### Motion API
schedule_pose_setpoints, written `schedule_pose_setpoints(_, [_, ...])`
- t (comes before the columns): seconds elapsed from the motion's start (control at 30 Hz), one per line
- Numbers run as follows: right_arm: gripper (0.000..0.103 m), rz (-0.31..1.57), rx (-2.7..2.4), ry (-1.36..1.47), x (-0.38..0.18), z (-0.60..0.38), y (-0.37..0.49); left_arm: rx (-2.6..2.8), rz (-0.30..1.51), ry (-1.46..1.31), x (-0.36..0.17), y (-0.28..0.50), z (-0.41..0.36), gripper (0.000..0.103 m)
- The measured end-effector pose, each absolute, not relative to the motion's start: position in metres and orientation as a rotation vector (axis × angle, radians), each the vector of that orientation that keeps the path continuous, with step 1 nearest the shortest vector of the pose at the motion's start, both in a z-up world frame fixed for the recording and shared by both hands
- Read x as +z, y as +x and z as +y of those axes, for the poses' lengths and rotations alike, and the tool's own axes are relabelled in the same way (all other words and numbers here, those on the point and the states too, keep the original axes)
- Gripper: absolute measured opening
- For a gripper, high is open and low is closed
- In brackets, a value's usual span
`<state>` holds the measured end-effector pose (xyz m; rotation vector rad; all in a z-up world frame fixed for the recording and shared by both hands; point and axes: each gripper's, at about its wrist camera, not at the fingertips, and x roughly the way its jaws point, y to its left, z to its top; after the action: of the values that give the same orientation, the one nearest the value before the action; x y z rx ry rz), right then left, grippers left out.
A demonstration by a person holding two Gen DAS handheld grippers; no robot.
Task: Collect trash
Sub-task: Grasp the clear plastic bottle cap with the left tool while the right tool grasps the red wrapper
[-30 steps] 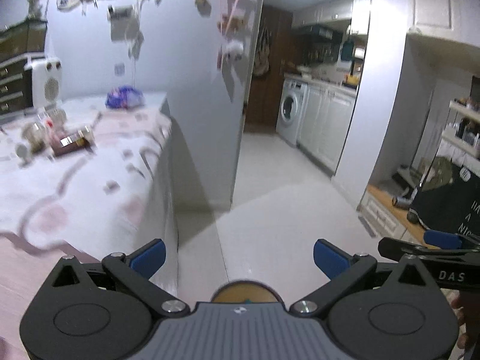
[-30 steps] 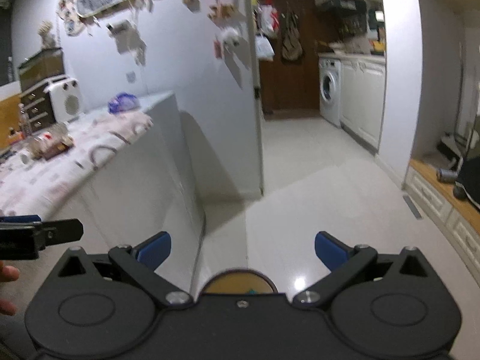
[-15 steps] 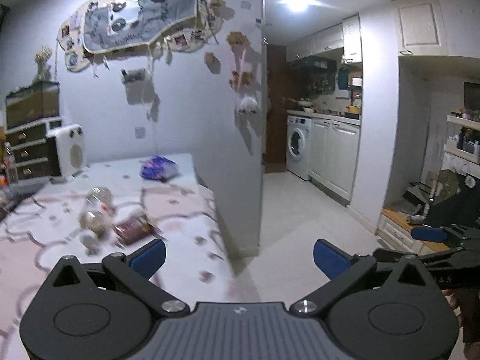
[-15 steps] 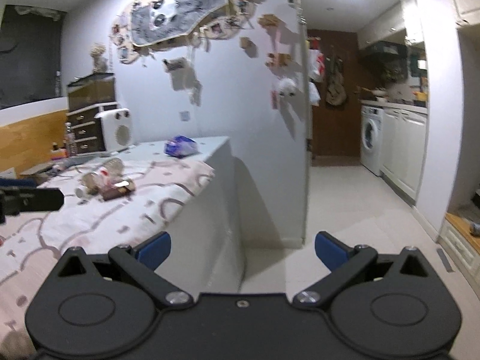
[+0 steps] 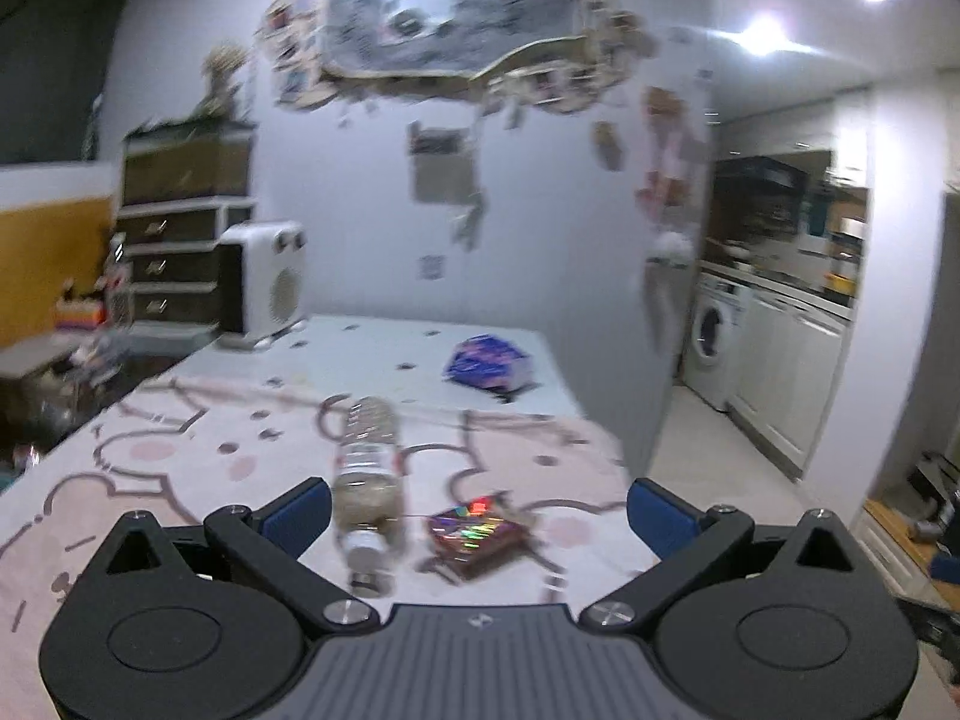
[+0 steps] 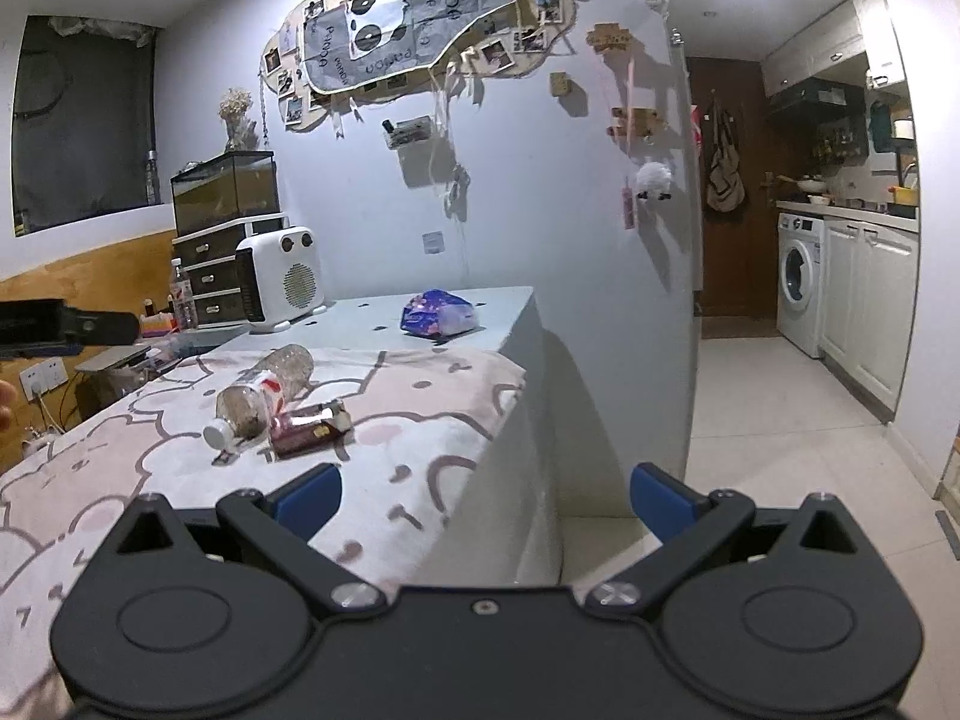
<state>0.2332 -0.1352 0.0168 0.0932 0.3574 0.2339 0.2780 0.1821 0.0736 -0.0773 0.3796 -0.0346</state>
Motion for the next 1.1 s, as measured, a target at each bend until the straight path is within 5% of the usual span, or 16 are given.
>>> schedule_pose_setpoints(0.27, [0.103,0.415,0.265,0.079,0.014,-0.080,0.295,-0.009,0.440,-0.083,0.022,0.355,0.223,0.100])
schedule_pose_setpoints(0.53, [0.102,0.470,0.361,0.088,0.018,-0.029,0.360,-0.002,0.486,-0.178,-0.027,0.394,0.242,0.081])
schedule_pose_setpoints(0.8, [0.062,0.543,0.388,0.163,0.002,0.012,0.432,0.008,0.530,-0.240,-0.043,0.409,0.254,0.050])
schedule_pose_setpoints(1.1, [0.051,0.653,0.358,0.229,-0.042,0.038,0.491,-0.003,0.546,-0.292,-0.046,0.412,0.263,0.037])
